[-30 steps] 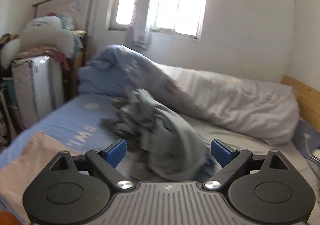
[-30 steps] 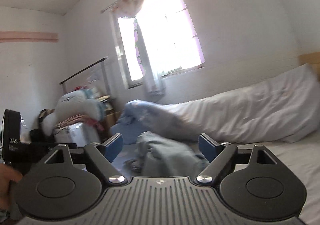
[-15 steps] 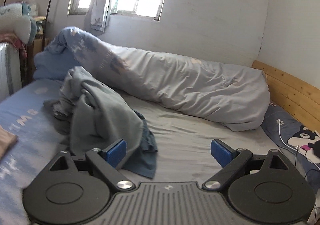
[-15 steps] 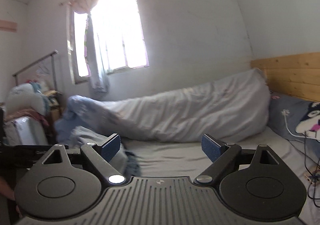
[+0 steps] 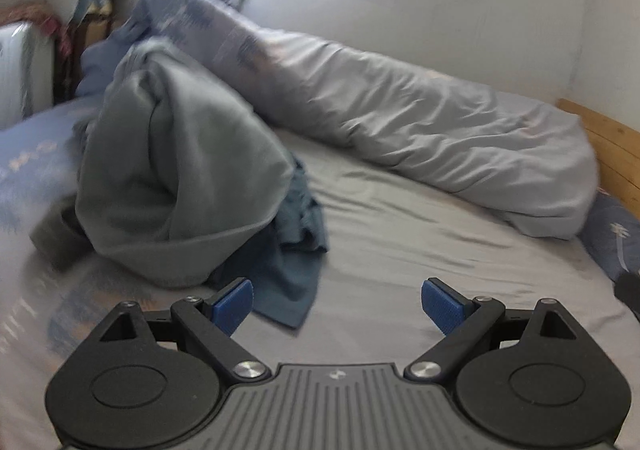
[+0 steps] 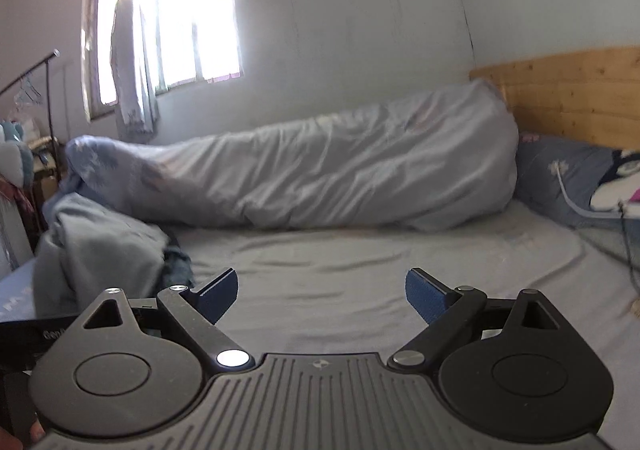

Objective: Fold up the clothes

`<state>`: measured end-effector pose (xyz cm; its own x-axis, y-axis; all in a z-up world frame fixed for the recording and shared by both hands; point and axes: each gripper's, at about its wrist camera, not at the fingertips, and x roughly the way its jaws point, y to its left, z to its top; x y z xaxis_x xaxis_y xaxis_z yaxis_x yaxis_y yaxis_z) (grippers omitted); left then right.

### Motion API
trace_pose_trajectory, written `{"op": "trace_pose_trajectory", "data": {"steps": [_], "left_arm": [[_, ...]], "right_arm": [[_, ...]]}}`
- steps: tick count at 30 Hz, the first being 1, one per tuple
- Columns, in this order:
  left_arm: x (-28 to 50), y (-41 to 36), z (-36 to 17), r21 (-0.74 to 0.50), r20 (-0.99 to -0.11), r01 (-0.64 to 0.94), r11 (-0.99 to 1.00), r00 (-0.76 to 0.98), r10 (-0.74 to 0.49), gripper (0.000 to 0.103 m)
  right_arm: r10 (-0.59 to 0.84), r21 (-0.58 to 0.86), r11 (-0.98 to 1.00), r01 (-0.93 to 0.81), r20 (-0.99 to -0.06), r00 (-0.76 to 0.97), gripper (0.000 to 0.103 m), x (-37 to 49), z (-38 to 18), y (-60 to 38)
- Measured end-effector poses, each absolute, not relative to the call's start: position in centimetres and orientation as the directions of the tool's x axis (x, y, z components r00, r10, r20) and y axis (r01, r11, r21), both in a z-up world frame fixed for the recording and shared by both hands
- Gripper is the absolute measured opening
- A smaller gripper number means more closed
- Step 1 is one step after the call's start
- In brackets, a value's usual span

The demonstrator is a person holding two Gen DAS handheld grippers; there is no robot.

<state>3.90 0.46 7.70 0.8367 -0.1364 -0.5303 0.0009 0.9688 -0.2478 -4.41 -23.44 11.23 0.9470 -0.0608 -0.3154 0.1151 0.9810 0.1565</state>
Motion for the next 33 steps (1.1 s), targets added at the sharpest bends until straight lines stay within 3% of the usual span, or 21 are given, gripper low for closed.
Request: {"op": "trace_pose_trajectory", "data": {"steps": [4, 14, 21, 24, 33], "left_arm": [[4.4, 0.8, 5.2, -0.263, -0.53, -0.017, 0.965, 0.838, -0.13, 0.093], [3.9, -2.2, 3.4, -0.148, -0.563, 0.104, 0.984, 0.809, -0.17, 0.093], [4.8, -3.2, 1.1, -0.012, -0.61, 0.132, 0.991, 0.785, -0.112, 0.093], [4.6, -3.0, 0.8, -0.019, -0.603, 0.121, 0.993, 0.79, -0.108, 0.094], [4.0, -3.9, 0.3, 0.016, -0.587, 0.142, 0.99, 0.803, -0.106, 0.103]], "right_arm": [[-0.078, 0.154, 0.978, 0.142, -0.359, 0.93, 0.093, -3.3, 8.3, -24.1], [-0.068, 0.157, 0.976, 0.151, -0.44, 0.895, 0.093, -0.9, 4.9, -23.6], [-0.097, 0.078, 0.985, 0.155, -0.496, 0.863, 0.093, 0.3, 3.1, -22.5], [-0.091, 0.075, 0.986, 0.15, -0.512, 0.854, 0.093, 0.5, 2.5, -22.4], [-0.115, 0.075, 0.979, 0.19, -0.563, 0.818, 0.093, 0.8, 1.0, -22.7]]}}
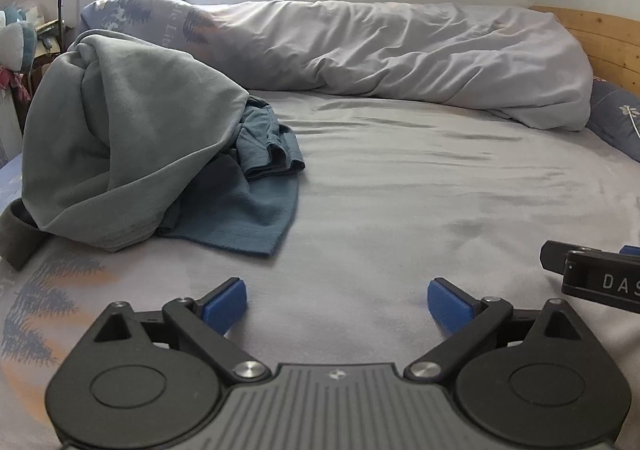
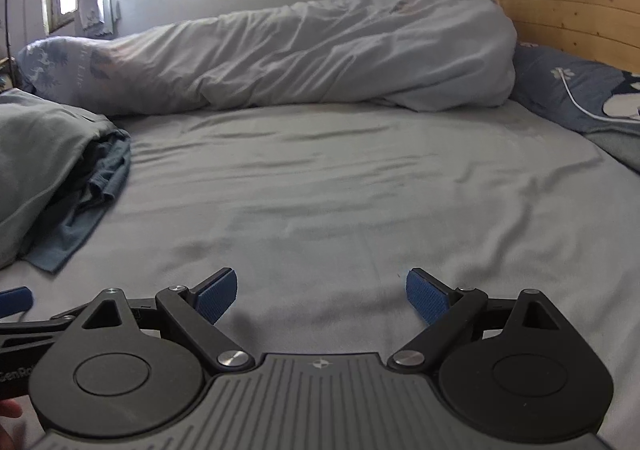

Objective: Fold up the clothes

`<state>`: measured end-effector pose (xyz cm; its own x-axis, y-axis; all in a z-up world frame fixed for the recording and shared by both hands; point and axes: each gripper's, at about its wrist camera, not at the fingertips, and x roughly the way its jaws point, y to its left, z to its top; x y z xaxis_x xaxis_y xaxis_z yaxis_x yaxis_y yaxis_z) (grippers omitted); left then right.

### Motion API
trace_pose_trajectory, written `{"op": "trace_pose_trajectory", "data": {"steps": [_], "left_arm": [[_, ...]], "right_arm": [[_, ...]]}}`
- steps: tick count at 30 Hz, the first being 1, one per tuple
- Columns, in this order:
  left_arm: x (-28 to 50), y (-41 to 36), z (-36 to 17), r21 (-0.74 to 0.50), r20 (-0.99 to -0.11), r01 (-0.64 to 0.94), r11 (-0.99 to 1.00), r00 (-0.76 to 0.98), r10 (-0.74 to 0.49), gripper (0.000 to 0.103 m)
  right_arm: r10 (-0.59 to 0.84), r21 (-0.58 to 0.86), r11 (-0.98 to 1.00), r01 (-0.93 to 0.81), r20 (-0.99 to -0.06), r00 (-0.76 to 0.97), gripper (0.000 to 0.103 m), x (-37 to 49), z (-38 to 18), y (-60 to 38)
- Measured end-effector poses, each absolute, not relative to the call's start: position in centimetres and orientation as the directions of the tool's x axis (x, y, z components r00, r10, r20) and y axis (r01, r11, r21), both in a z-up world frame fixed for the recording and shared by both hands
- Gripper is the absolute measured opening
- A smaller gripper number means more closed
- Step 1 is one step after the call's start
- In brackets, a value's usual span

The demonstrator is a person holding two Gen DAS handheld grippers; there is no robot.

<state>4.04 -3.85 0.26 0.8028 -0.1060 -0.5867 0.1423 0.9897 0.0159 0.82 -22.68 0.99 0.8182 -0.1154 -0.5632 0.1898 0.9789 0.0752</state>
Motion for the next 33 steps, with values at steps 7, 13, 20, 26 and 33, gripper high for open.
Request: {"op": "trace_pose_trajectory", "data": {"steps": [7, 13, 20, 26, 33], "left_arm": [[4.2, -3.7, 0.0, 0.005, -0.586, 0.128, 0.992, 0.804, -0.101, 0.103], [4.5, -3.9, -0.1, 0.004, -0.588, 0.11, 0.994, 0.804, -0.087, 0.103], [4.8, -4.1, -0.2, 0.013, -0.589, 0.101, 0.995, 0.805, -0.074, 0.103], [4.8, -4.5, -0.3, 0.031, -0.585, 0.089, 0.996, 0.809, -0.054, 0.103], [4.7, -4.6, -0.5, 0.039, -0.58, 0.079, 0.996, 0.813, -0.042, 0.103]], "right_arm": [[-0.15, -0.014, 0.984, 0.175, -0.589, 0.794, 0.101, 0.9, 0.4, -22.2], [-0.156, -0.034, 0.985, 0.17, -0.599, 0.786, 0.103, 1.1, 0.1, -22.1], [-0.152, -0.04, 0.986, 0.16, -0.598, 0.787, 0.103, 1.1, 0.0, -22.2], [-0.131, -0.008, 0.987, 0.158, -0.6, 0.79, 0.103, 1.0, -0.1, -22.6], [-0.114, 0.005, 0.989, 0.146, -0.599, 0.792, 0.103, 1.2, -0.1, -23.7]]}}
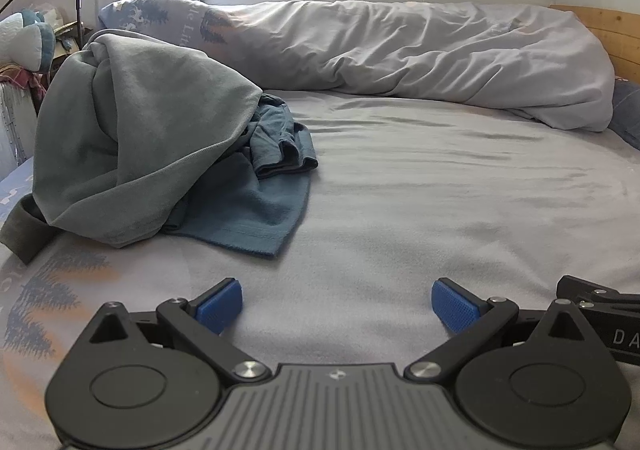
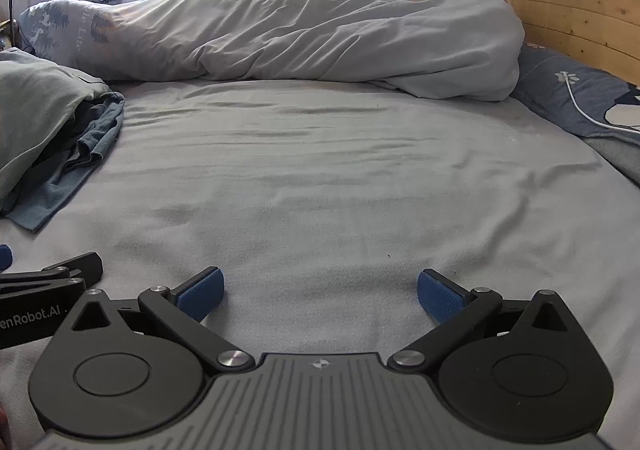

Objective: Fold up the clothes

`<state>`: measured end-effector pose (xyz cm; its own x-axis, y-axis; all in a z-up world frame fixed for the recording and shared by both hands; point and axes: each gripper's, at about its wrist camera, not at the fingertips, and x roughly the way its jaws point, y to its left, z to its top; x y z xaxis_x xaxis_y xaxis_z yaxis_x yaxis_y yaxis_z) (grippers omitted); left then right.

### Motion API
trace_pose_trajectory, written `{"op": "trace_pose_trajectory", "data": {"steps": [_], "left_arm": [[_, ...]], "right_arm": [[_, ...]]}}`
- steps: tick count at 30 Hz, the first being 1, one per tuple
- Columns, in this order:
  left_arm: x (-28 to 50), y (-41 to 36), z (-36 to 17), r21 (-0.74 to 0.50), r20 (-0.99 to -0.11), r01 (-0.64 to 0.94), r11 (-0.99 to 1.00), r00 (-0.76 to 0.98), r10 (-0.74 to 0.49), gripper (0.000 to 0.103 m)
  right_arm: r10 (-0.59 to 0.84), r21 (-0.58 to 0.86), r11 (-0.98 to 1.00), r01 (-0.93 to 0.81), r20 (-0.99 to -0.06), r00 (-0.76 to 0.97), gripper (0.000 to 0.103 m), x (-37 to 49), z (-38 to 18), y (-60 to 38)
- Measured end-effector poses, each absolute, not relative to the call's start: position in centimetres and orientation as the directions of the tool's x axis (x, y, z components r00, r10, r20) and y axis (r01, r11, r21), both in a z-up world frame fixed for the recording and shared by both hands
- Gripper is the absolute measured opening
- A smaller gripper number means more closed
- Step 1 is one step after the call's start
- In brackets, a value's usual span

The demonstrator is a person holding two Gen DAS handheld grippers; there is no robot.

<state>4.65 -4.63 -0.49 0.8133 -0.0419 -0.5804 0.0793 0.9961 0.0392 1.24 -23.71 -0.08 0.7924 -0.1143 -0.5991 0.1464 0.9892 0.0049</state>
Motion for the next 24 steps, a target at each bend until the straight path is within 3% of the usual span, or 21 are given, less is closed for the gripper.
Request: {"op": "trace_pose_trajectory", "data": {"steps": [24], "left_arm": [[4.81, -4.51, -0.57, 0.028, -0.58, 0.078, 0.997, 0.814, -0.047, 0.103]], "right_arm": [[-0.117, 0.014, 0.988, 0.157, -0.597, 0.794, 0.103, 0.99, -0.23, -22.88]]}}
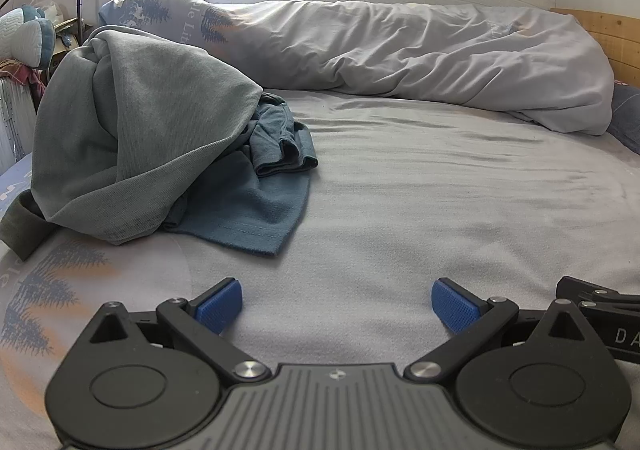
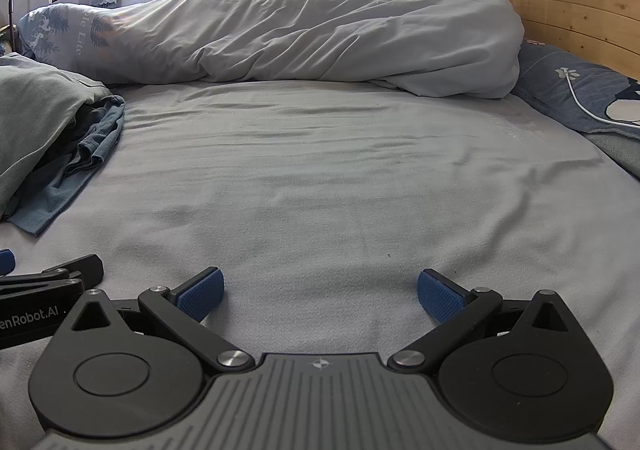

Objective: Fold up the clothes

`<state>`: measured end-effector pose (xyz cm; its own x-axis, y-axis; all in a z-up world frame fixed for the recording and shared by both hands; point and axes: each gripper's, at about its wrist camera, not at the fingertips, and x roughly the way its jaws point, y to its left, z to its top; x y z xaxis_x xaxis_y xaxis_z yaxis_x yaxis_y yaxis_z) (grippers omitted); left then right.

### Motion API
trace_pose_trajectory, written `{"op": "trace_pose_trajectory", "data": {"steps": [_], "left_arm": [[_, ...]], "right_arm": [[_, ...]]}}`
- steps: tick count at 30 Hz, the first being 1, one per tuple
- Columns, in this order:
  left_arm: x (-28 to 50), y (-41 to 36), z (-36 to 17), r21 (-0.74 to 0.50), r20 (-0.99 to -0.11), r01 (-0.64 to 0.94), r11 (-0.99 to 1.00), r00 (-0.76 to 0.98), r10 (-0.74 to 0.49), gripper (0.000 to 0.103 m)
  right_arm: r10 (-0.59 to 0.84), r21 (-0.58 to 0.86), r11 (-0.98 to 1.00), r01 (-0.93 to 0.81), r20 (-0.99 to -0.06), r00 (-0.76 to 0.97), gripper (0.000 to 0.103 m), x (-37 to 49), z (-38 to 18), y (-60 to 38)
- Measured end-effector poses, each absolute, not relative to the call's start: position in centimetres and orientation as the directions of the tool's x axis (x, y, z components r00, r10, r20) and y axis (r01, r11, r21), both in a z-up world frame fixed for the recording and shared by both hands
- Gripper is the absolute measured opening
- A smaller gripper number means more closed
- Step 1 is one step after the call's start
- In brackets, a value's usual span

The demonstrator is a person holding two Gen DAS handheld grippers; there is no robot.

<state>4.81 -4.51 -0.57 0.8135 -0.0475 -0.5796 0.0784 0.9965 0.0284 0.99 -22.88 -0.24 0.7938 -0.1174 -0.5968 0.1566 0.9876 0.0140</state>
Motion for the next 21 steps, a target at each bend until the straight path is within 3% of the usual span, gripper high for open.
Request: {"op": "trace_pose_trajectory", "data": {"steps": [21], "left_arm": [[4.71, -4.62, -0.61, 0.03, -0.576, 0.077, 0.997, 0.816, -0.046, 0.103]], "right_arm": [[-0.117, 0.013, 0.988, 0.156, -0.597, 0.794, 0.103, 0.97, -0.27, -22.91]]}}
